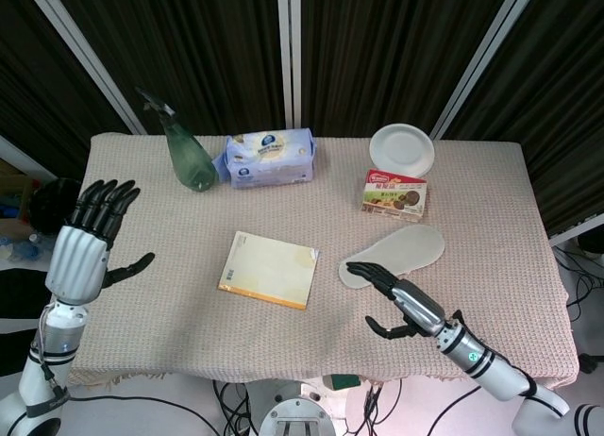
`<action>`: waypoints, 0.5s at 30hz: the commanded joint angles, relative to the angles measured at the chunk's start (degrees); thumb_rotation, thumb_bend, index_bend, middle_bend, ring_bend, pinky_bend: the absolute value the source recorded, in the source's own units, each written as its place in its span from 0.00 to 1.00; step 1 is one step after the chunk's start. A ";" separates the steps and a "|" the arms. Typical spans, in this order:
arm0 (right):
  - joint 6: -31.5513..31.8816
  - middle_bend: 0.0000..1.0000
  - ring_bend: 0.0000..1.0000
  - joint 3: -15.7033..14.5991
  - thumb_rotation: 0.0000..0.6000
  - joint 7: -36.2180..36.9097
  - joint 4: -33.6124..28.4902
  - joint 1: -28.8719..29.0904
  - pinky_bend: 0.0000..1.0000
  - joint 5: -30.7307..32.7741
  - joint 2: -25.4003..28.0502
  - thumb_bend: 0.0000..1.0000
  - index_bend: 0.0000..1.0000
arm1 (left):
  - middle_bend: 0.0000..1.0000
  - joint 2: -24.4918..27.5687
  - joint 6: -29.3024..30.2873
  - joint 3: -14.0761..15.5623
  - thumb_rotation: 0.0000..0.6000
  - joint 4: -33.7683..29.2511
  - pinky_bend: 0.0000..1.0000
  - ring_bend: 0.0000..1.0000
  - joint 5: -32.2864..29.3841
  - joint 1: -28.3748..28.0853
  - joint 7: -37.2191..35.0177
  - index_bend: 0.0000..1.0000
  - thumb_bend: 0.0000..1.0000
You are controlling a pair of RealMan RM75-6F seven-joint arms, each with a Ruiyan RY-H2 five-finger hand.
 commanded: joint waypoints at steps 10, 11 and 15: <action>14.02 0.00 0.00 -4.46 1.00 53.10 16.38 18.93 0.00 -12.03 -22.57 1.00 0.00 | 0.09 -0.85 0.25 0.66 1.00 2.60 0.09 0.07 -2.13 1.46 -1.17 0.09 0.00; 14.56 0.00 0.00 -4.49 1.00 53.86 16.65 19.36 0.00 -11.89 -23.07 1.00 0.00 | 0.09 -0.93 0.19 0.63 1.00 2.79 0.09 0.07 -2.29 1.46 -1.43 0.09 0.00; 14.65 0.00 0.00 -4.68 1.00 53.60 17.53 20.76 0.00 -10.69 -24.58 1.00 0.00 | 0.09 -1.16 -0.11 0.65 1.00 3.65 0.09 0.07 -2.60 1.46 -2.14 0.09 0.00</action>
